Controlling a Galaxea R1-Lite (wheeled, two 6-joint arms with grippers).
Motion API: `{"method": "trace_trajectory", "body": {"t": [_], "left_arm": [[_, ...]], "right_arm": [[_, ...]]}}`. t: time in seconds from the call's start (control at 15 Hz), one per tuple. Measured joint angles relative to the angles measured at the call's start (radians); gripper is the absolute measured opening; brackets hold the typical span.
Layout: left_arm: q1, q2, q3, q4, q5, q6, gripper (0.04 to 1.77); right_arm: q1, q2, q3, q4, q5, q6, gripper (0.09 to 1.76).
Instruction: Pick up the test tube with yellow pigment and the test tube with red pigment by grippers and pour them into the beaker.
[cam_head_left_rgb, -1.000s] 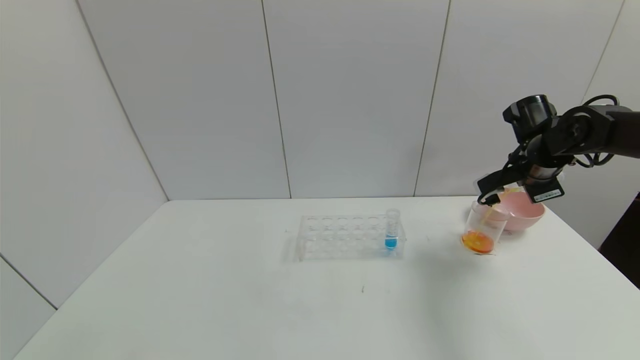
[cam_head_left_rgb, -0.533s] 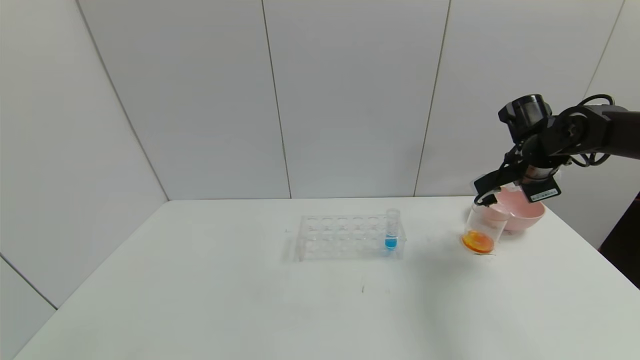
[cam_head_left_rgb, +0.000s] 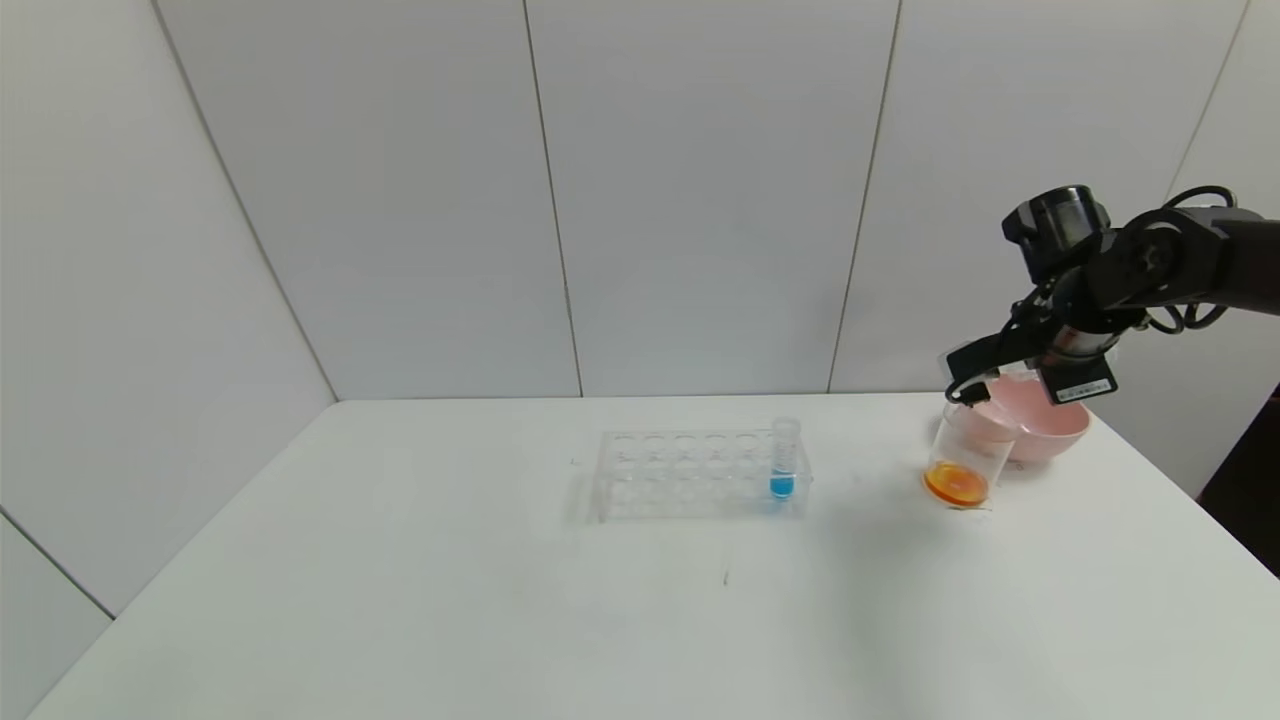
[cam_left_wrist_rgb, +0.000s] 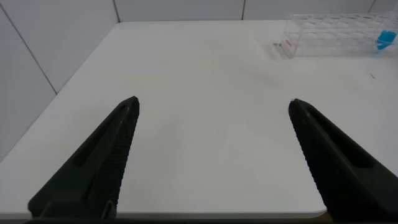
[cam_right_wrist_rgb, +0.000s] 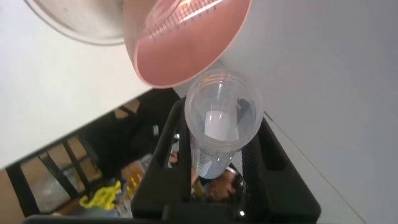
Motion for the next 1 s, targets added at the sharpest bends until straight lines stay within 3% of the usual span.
{"method": "trace_trajectory", "body": {"t": [0.33, 0.6, 0.8, 1.0], "left_arm": [[0.000, 0.000, 0.000, 0.000, 0.000, 0.000, 1.72], [0.000, 0.000, 0.000, 0.000, 0.000, 0.000, 1.72], [0.000, 0.000, 0.000, 0.000, 0.000, 0.000, 1.72], [0.000, 0.000, 0.000, 0.000, 0.000, 0.000, 1.72]], "right_arm": [[-0.119, -0.054, 0.018, 0.042, 0.287, 0.185, 0.52], [-0.240, -0.107, 0.047, 0.090, 0.570, 0.470, 0.52], [-0.296, -0.168, 0.132, 0.065, 0.727, 0.733, 0.52], [-0.324, -0.235, 0.268, -0.067, 0.804, 0.930, 0.52]]}}
